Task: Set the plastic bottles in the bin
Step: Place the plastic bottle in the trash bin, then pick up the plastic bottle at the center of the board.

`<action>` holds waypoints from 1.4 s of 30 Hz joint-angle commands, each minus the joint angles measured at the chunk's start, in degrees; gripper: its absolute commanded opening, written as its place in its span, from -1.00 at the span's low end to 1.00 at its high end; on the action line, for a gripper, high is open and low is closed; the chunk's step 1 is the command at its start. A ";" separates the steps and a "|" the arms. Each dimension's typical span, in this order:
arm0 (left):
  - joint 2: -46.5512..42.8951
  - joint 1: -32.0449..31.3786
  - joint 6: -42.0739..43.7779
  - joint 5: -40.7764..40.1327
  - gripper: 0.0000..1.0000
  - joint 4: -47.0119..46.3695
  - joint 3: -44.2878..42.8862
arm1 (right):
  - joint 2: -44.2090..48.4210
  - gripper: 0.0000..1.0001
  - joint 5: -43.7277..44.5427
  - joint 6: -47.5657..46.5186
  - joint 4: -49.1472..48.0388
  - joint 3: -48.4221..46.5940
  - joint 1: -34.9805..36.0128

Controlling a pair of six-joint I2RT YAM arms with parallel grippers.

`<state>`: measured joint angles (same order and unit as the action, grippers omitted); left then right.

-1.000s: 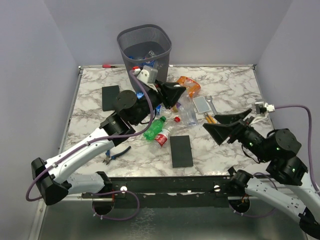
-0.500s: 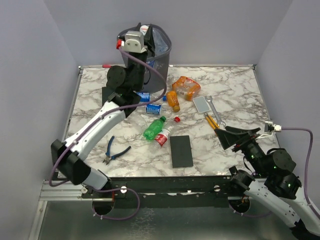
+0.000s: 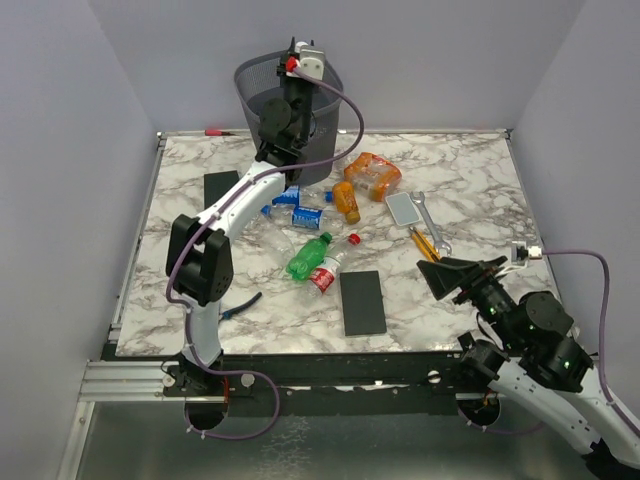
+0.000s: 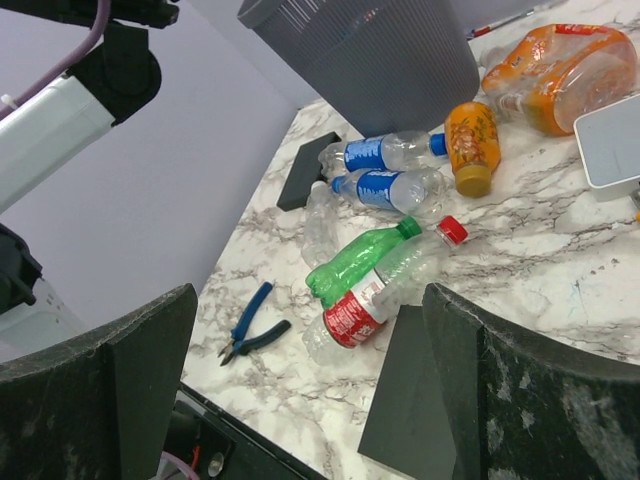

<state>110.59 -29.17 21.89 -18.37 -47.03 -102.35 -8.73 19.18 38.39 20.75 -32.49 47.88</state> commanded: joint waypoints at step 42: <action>-49.03 -30.43 -21.92 -27.16 0.98 46.07 42.06 | -32.68 0.91 -4.85 -2.76 5.28 -8.26 -0.10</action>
<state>68.31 -59.75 18.11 -43.31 -24.64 -69.71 -32.88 17.32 33.85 25.63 -39.92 47.88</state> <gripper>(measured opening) 0.990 0.966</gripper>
